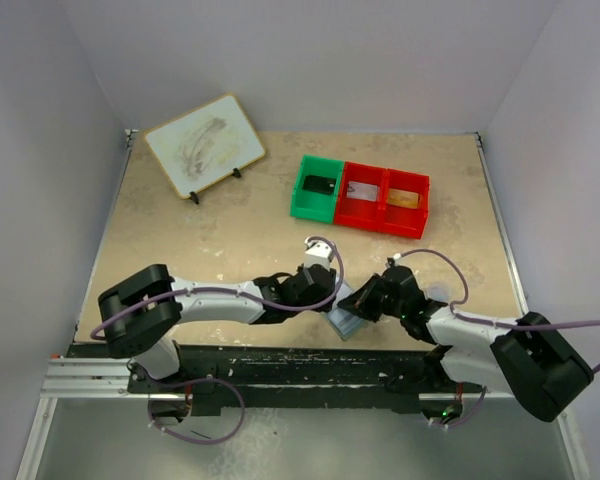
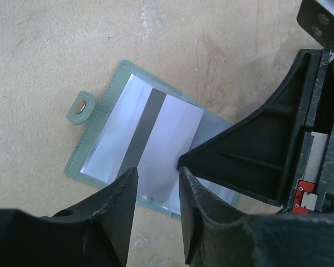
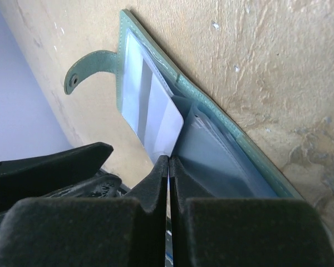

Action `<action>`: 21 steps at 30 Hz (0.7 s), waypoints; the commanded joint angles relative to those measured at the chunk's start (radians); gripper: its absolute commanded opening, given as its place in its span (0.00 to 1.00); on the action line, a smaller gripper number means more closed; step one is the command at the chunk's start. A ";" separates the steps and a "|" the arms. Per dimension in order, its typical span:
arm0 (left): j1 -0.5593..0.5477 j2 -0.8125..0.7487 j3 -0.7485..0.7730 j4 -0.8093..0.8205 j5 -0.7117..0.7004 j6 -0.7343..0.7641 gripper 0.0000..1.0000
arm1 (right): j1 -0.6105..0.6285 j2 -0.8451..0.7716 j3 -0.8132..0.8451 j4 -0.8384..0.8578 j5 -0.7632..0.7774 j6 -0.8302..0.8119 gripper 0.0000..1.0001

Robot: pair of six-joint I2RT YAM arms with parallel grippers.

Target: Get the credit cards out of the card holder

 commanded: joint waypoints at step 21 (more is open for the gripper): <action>-0.001 0.155 0.037 0.002 -0.094 0.000 0.23 | 0.002 0.000 -0.042 0.088 0.057 0.060 0.08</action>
